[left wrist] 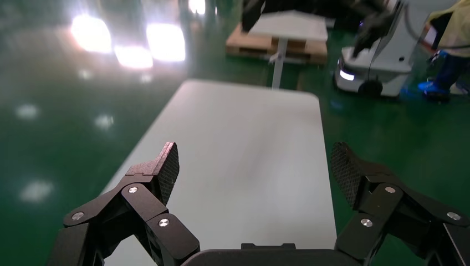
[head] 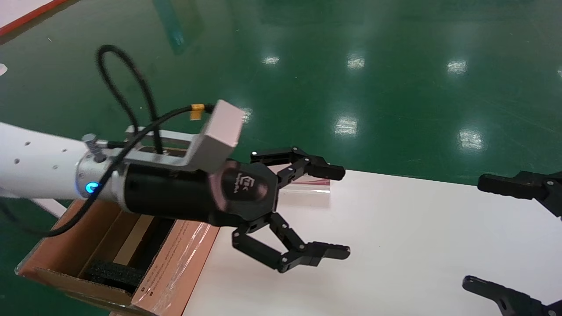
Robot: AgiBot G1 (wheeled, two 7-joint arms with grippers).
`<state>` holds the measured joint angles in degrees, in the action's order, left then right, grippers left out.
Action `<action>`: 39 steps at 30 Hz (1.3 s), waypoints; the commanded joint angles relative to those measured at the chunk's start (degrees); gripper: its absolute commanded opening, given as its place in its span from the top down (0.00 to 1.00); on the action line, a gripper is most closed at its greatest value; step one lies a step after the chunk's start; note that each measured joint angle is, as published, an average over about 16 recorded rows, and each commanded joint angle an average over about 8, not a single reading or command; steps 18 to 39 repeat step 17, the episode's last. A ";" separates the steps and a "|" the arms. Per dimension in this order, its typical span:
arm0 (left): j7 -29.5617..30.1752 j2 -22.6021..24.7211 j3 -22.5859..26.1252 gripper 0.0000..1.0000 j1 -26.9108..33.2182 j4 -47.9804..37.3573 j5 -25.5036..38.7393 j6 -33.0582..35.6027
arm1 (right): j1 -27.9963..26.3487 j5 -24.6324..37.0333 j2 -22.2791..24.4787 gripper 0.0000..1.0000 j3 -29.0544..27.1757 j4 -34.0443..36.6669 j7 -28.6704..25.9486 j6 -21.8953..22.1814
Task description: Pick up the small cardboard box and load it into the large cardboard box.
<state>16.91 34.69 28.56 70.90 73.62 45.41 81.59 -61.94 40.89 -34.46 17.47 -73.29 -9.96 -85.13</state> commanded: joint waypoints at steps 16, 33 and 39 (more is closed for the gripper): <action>-6.92 0.43 -15.70 0.00 -11.67 -0.08 -4.47 5.07 | 0.01 -0.02 0.02 0.00 0.02 0.01 0.02 0.04; -6.88 0.43 -15.55 0.00 -11.56 -0.08 -4.45 5.03 | 0.01 -0.02 0.02 0.00 0.02 0.01 0.02 0.04; -6.88 0.43 -15.55 0.00 -11.56 -0.08 -4.45 5.03 | 0.01 -0.02 0.02 0.00 0.02 0.01 0.02 0.04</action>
